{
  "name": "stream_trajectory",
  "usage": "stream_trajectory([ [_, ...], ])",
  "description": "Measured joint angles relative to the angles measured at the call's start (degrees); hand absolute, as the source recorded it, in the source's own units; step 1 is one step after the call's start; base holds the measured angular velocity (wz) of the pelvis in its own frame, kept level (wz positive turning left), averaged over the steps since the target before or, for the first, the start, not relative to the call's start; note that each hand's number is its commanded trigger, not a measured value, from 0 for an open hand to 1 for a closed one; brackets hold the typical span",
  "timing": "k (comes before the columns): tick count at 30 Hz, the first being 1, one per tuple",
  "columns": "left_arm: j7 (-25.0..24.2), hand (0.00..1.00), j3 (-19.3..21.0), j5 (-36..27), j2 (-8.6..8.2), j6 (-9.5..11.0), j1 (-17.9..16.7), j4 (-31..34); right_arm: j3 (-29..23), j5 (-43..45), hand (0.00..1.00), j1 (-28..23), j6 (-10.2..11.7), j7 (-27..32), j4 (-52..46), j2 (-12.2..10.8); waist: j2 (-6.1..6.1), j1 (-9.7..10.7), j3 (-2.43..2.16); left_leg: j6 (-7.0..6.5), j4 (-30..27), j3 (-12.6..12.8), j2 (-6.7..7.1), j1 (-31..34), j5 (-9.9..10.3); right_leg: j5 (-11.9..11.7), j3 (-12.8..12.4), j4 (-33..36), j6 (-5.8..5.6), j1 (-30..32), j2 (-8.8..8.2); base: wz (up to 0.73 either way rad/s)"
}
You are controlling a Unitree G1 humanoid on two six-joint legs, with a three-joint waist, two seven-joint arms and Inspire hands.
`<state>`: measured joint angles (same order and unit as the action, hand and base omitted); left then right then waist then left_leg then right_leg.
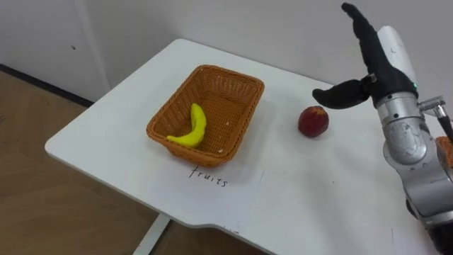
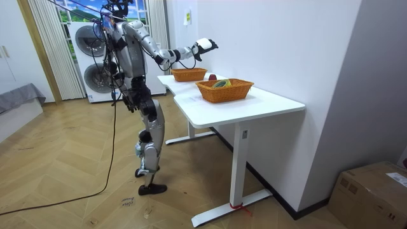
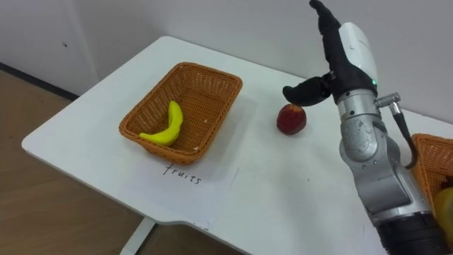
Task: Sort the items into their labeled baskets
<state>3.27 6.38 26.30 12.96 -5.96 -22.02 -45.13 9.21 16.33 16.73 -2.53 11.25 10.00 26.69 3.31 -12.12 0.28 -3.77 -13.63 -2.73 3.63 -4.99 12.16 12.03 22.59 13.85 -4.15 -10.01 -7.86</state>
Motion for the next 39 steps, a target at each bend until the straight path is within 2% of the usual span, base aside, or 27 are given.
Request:
stream_trajectory([
  [7, 0.0, 0.0, 0.0, -2.1, -0.04, 0.0, 0.6, -2.0, 0.0, -3.5, 0.0, 0.0, 0.0, 0.9, 0.5, -0.8, -0.41, 0.8, 0.23, -0.08, 0.5, 0.8, -0.18, -0.7, 0.1, 0.0, -2.0, 0.0, 0.0, 0.1, 0.18, -0.08],
  [11, 0.0, 0.0, -0.1, -2.1, -0.34, 0.0, 1.2, -2.1, 0.0, -7.2, 0.0, 0.0, 0.0, 1.8, 0.6, -0.9, -0.39, 1.1, 0.17, -0.1, 0.4, 0.9, -0.18, -0.7, 0.1, 0.0, -2.0, -0.1, 0.0, 0.1, 0.17, -0.01],
  [13, 0.0, 0.0, -0.1, -2.0, -0.34, 0.0, 1.6, -2.0, 0.0, -7.5, 0.0, 0.0, 0.0, 1.9, 0.6, -0.9, -0.55, 1.2, 0.25, -0.1, 0.4, 0.9, -0.19, -0.7, 0.1, 0.0, -2.0, -0.1, 0.0, 0.1, 0.18, 0.0],
  [20, 0.0, 0.0, -0.7, -2.0, -0.36, 0.0, 2.7, -2.0, 0.0, -8.1, 0.0, 0.0, 0.0, 1.9, 1.4, -0.9, -0.44, 1.2, 0.09, -0.1, 0.4, 1.1, -0.19, -0.8, 0.1, 0.0, -2.1, -0.1, 0.01, 0.1, 0.17, 0.0],
  [21, 0.0, 0.0, -0.8, -2.0, -0.36, 0.0, 2.9, -2.0, 0.0, -8.5, 0.0, 0.0, 0.0, 1.9, 1.6, -0.9, -0.72, 1.1, 0.23, -0.1, 0.4, 1.1, -0.22, -0.8, 0.1, 0.0, -2.1, -0.1, 0.02, 0.1, 0.18, -0.04],
  [24, 0.0, 0.0, -0.9, -2.0, -0.37, 0.0, 3.2, -2.0, 0.0, -10.4, 0.0, 0.0, 0.0, 1.9, 2.9, -0.9, -0.82, 1.0, 0.2, -0.1, 0.5, 1.5, -0.28, -1.3, 0.1, 0.0, -2.6, -0.1, 0.02, 0.0, 0.21, -0.08],
  [33, -0.3, 0.0, -0.9, -1.8, -0.41, -0.4, 2.1, -2.1, 0.0, -18.3, 0.0, 0.0, 0.0, 1.1, 3.3, -2.3, -0.76, 1.2, -0.11, 0.05, 0.9, 2.4, -0.86, -1.7, 0.2, -0.1, -3.1, -0.3, 0.18, 0.0, 0.66, -0.05],
  [36, -0.4, 0.0, -0.9, -1.7, -0.42, -0.7, 1.9, -2.1, 0.0, -20.1, 0.0, 0.0, 0.0, 0.6, 3.3, -2.3, -0.99, 1.1, -0.18, 0.12, 0.9, 2.4, -0.93, -1.6, 0.2, -0.1, -3.0, -0.2, 0.18, 0.1, 0.69, 0.0],
  [38, -0.3, 0.0, -1.1, -1.6, -0.55, -1.2, 1.6, -2.1, 0.0, -21.4, 0.0, 0.0, 0.1, 0.4, 4.5, -2.5, -1.58, 1.3, -0.27, 0.11, 0.8, 2.3, -0.91, -1.6, 0.2, -0.1, -2.8, -0.2, 0.19, 0.0, 0.64, 0.0],
  [39, -0.3, 0.0, -1.1, -1.6, -0.61, -1.2, 1.4, -2.1, 0.0, -22.0, 0.0, 0.0, 0.2, 0.4, 5.4, -2.7, -1.65, 1.3, -0.44, 0.11, 0.6, 2.3, -0.88, -1.6, 0.2, -0.1, -2.7, -0.2, 0.19, 0.0, 0.61, 0.07],
])
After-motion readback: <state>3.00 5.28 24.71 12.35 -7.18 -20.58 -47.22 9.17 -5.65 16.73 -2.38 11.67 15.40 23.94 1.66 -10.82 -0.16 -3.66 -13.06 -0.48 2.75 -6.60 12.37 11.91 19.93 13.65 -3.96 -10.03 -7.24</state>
